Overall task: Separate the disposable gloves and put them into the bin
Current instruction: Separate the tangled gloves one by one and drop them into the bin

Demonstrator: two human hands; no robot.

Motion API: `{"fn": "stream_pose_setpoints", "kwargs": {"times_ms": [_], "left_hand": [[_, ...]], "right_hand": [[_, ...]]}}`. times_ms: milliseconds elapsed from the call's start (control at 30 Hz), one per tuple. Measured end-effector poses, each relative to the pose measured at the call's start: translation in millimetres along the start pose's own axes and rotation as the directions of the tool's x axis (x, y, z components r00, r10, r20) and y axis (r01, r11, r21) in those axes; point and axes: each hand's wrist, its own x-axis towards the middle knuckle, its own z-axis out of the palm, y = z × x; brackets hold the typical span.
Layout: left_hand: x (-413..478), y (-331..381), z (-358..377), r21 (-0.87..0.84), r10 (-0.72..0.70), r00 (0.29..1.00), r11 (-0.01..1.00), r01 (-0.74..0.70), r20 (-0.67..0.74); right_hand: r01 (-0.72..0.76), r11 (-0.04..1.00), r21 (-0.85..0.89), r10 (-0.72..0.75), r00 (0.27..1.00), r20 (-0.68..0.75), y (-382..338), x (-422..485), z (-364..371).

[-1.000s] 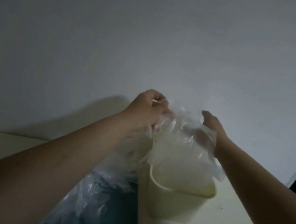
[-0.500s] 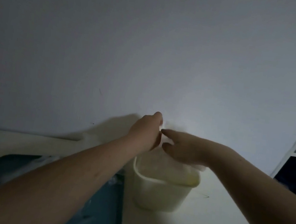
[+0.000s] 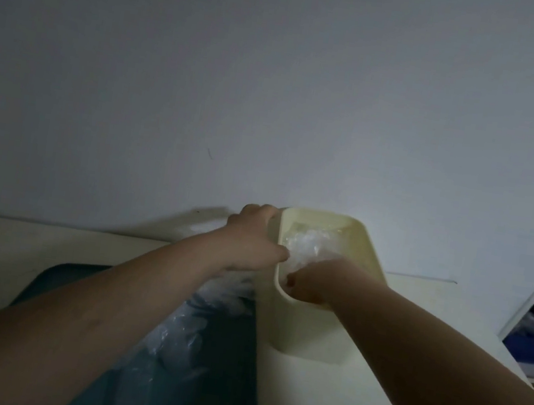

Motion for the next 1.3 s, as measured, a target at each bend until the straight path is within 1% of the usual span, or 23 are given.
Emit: {"fn": "stream_pose_setpoints", "kwargs": {"times_ms": [67, 133, 200, 233, 267, 333, 367, 400, 433, 467, 533, 600, 667, 733, 800, 867, 967, 1000, 1100, 1167, 1233, 1300], "left_hand": [[-9.9, -5.3, -8.1, -0.031, 0.034, 0.999, 0.999, -0.035, -0.018], [-21.3, -13.9, -18.1, -0.046, 0.053, 0.997, 0.997, -0.056, -0.046], [-36.3, -28.5, -30.2, 0.005, 0.073, 0.992, 0.997, -0.073, -0.104], [-42.1, -37.3, -35.6, 0.056, 0.093, 0.987, 0.995, -0.086, -0.128], [-49.3, -47.1, -40.1, 0.111, 0.106, 0.985, 0.990, -0.092, -0.133], [-64.8, -68.8, -47.6, 0.257, 0.072, 0.992, 0.966, -0.042, -0.107], [-71.8, -80.2, -50.1, 0.320, 0.027, 0.996, 0.947, 0.001, -0.082], [-79.2, -90.3, -52.5, 0.372, -0.016, 0.998, 0.928, 0.035, -0.055], [-88.9, -102.6, -55.3, 0.413, -0.070, 0.997, 0.908, 0.072, -0.020], [-93.9, -112.5, -55.1, 0.444, -0.102, 0.995, 0.892, 0.087, 0.009], [-106.0, -136.4, -54.4, 0.468, -0.160, 0.986, 0.875, 0.124, 0.038], [-113.1, -151.6, -48.7, 0.429, -0.153, 0.988, 0.894, 0.132, 0.015], [-117.4, -166.0, -45.1, 0.346, -0.115, 0.990, 0.928, 0.138, -0.086], [-116.6, -177.3, -45.7, 0.227, -0.096, 0.984, 0.965, 0.128, -0.149], [-113.2, -177.8, -53.7, 0.084, -0.097, 0.979, 0.990, 0.114, -0.181], [-110.5, -176.2, -64.7, -0.032, -0.105, 0.969, 0.994, 0.100, -0.223], [-104.5, -174.2, -75.7, -0.152, -0.079, 0.955, 0.988, 0.036, -0.286], [-103.1, -173.9, -78.0, -0.186, -0.073, 0.952, 0.982, 0.017, -0.297], [-98.3, -170.8, -82.5, -0.195, -0.037, 0.958, 0.981, -0.020, -0.283], [-96.3, -170.3, -86.4, -0.191, -0.007, 0.960, 0.980, -0.048, -0.279], [-97.2, -172.8, -93.7, -0.267, -0.021, 0.968, 0.963, -0.048, -0.250], [-100.5, -178.8, -103.1, -0.378, -0.049, 0.979, 0.925, -0.031, -0.200]], "right_hand": [[-0.013, 1.000, 0.028, 0.013, 0.999, -0.030, -4.7, -5.7, -5.2], [0.005, 1.000, 0.011, -0.005, 0.999, -0.048, -8.4, -21.7, -21.2], [0.033, 0.999, -0.013, -0.034, 0.994, -0.099, -16.1, -43.2, -40.9], [0.053, 0.998, -0.025, -0.056, 0.986, -0.158, -21.3, -54.7, -50.2], [0.066, 0.997, -0.048, -0.076, 0.965, -0.250, -28.5, -64.6, -56.1], [0.099, 0.993, -0.063, -0.117, 0.874, -0.472, -50.0, -78.5, -59.4], [0.143, 0.989, -0.048, -0.145, 0.821, -0.553, -64.2, -82.3, -55.4], [0.222, 0.975, -0.011, -0.183, 0.774, -0.606, -79.0, -83.0, -49.9], [0.323, 0.945, 0.048, -0.223, 0.743, -0.631, -96.4, -79.6, -42.5], [0.410, 0.906, 0.110, -0.254, 0.731, -0.633, -109.7, -76.3, -35.1], [0.518, 0.829, 0.211, -0.313, 0.742, -0.593, -136.4, -62.7, -15.1], [0.517, 0.803, 0.296, -0.319, 0.792, -0.521, -150.4, -47.1, 7.6], [0.482, 0.793, 0.372, -0.298, 0.840, -0.453, -160.8, -33.0, 27.7], [0.482, 0.758, 0.440, -0.268, 0.845, -0.464, -166.7, -22.3, 38.7], [0.513, 0.693, 0.506, -0.230, 0.823, -0.520, -167.7, -15.6, 41.2], [0.553, 0.588, 0.590, -0.216, 0.811, -0.544, -167.0, -10.2, 37.2], [0.559, 0.334, 0.759, -0.255, 0.829, -0.498, -160.9, -5.9, 32.3], [0.550, 0.270, 0.790, -0.278, 0.830, -0.483, -159.7, -4.4, 31.1], [0.581, 0.140, 0.802, -0.337, 0.789, -0.513, -159.7, 0.4, 28.4], [0.583, 0.064, 0.810, -0.322, 0.780, -0.536, -158.9, 2.1, 26.8], [0.585, 0.047, 0.810, -0.293, 0.783, -0.549, -155.4, 2.2, 25.7], [0.594, 0.078, 0.801, -0.260, 0.788, -0.559, -151.3, 1.2, 25.1]]}}
